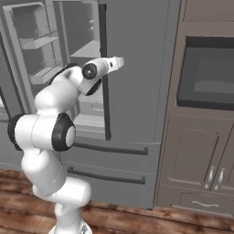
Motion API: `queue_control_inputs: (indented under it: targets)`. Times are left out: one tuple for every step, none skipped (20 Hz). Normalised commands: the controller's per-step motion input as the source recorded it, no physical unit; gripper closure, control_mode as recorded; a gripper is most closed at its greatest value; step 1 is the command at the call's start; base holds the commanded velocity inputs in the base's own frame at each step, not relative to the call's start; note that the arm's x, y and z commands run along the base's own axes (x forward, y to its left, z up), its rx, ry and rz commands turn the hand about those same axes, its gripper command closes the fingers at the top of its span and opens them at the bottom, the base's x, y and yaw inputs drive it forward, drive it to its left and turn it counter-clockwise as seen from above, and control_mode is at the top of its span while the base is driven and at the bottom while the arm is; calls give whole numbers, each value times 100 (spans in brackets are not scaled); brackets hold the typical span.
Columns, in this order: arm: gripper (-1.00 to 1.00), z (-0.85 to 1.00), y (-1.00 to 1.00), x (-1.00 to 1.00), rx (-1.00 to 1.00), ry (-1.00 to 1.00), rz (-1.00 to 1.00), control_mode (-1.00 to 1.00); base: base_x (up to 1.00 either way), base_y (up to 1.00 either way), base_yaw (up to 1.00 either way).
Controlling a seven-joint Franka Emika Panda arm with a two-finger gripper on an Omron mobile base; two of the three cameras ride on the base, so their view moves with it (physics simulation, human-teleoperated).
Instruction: Take the donuts from the fridge and place them on the empty tray on the dining counter.
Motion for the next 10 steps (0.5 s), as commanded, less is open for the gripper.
queue_control_inputs:
  targets:
    - [100,100,-74,-46,-4,23,7,-100,0,0,0]
    - [100,100,-84,-54,-3,20,8,-100,0,0,0]
    - [100,100,-98,-69,-1,15,9,-100,0,0,0]
    - [100,100,-100,-81,0,13,9,-100,0,0,0]
    - [100,100,-100,-98,0,15,7,-100,0,0,0]
    - [100,100,-100,-96,0,18,6,-100,0,0,0]
    - [100,100,-100,-99,0,18,5,-100,0,0,0]
    - [100,100,-100,-100,0,18,4,-100,0,0,0]
    - [100,100,-100,-100,0,16,4,-100,0,0,0]
    - [100,100,-100,-100,0,16,3,-100,0,0,0]
